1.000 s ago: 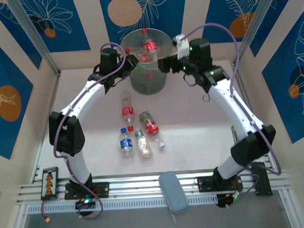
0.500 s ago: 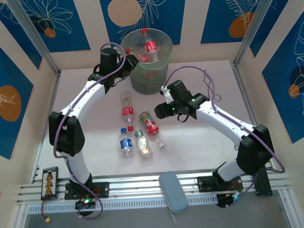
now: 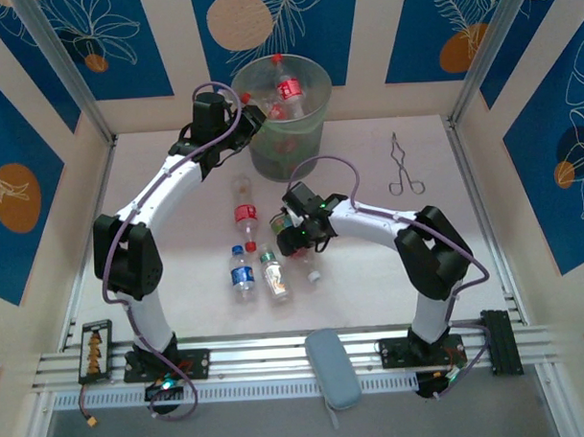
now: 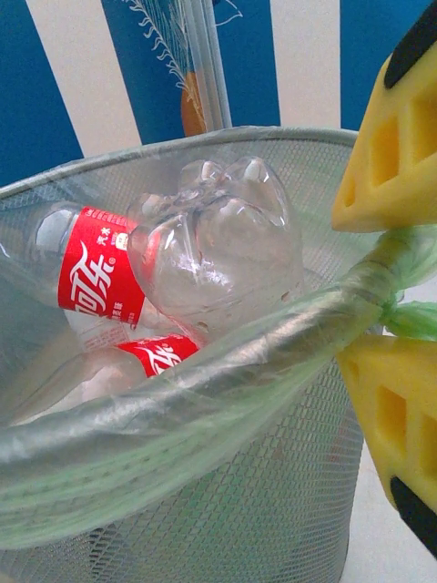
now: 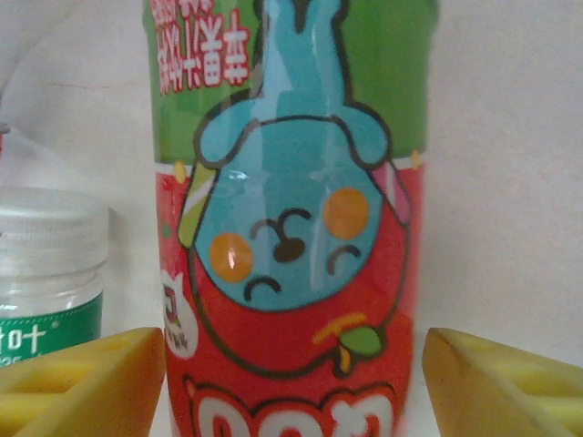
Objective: Put the plastic bottles in the bin
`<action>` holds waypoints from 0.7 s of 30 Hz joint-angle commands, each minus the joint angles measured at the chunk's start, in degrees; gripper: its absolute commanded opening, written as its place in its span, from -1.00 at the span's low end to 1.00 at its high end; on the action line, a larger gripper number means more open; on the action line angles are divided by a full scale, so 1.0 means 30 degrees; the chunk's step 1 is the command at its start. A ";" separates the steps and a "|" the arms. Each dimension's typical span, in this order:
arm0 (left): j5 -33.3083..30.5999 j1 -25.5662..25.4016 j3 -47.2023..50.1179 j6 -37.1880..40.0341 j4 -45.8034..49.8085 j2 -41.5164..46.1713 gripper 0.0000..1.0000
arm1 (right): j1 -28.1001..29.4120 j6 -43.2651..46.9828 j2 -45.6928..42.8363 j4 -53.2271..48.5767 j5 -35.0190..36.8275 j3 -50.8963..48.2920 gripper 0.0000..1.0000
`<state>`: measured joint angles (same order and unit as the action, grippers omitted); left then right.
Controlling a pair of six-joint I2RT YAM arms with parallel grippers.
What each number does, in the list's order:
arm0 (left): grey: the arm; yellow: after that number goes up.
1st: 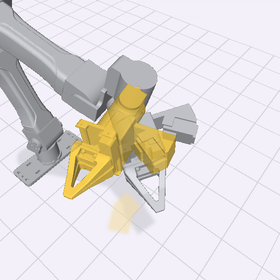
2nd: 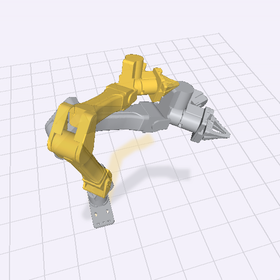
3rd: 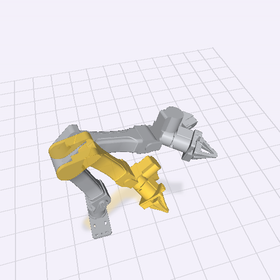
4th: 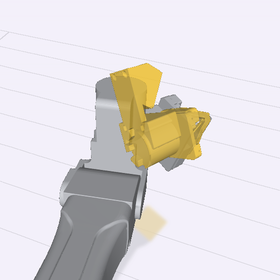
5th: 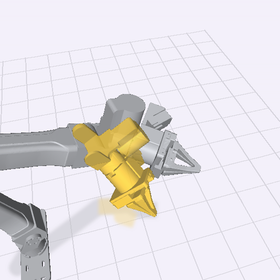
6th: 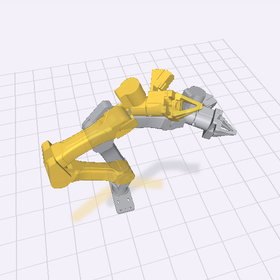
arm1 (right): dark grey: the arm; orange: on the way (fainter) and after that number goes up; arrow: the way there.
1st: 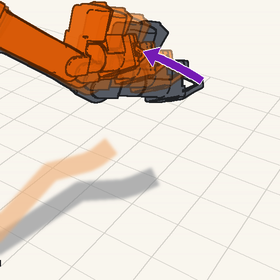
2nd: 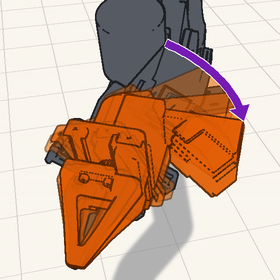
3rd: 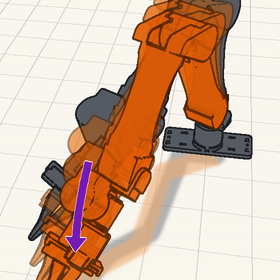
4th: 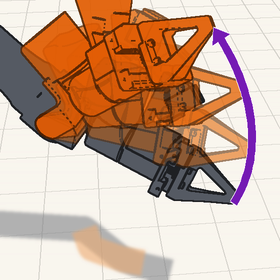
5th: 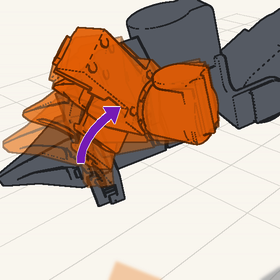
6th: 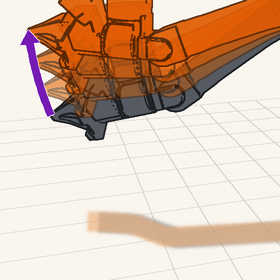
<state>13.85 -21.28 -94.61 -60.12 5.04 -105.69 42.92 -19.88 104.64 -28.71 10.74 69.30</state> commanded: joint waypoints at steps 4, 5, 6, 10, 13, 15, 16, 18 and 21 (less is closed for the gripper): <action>-0.0100 -0.0067 0.0562 -0.0313 -0.0057 0.0454 -0.29 | 0.0176 -0.0457 0.0883 0.0239 0.0160 0.0816 0.48; -0.0104 -0.0091 0.0572 -0.0312 -0.0048 0.0469 -0.29 | 0.0167 -0.0435 0.0919 0.0232 0.0267 0.0805 0.47; -0.0104 -0.0085 0.0595 -0.0323 -0.0090 0.0454 -0.29 | 0.0169 -0.0439 0.0921 0.0261 0.0307 0.0763 0.46; -0.0071 -0.0108 0.0732 -0.0467 -0.0281 0.0399 -0.29 | 0.0138 -0.0593 0.0951 0.0303 0.0515 0.0664 0.44; -0.0074 -0.0100 0.0867 -0.0497 -0.0367 0.0448 -0.29 | 0.0109 -0.0645 0.0892 0.0308 0.0491 0.0573 0.32; -0.0132 -0.0107 0.1007 -0.0498 -0.0450 0.0509 -0.29 | 0.0105 -0.0622 0.0782 0.0101 0.0520 0.0617 0.26; -0.0133 -0.0109 0.1038 -0.0498 -0.0478 0.0499 -0.29 | 0.0081 -0.0584 0.0706 0.0013 0.0549 0.0631 0.23; -0.0061 -0.0095 0.1013 -0.0497 -0.0481 0.0484 -0.29 | 0.0024 -0.0551 0.0337 -0.0100 0.0589 0.0551 0.14; -0.0074 -0.0087 0.0994 -0.0498 -0.0483 0.0425 -0.29 | -0.0122 -0.0439 -0.0449 -0.0335 0.0412 0.0419 0.09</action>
<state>13.85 -21.28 -92.86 -61.25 2.22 -105.34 42.89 -21.12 106.59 -28.03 11.86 70.39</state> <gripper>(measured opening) 0.354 0.555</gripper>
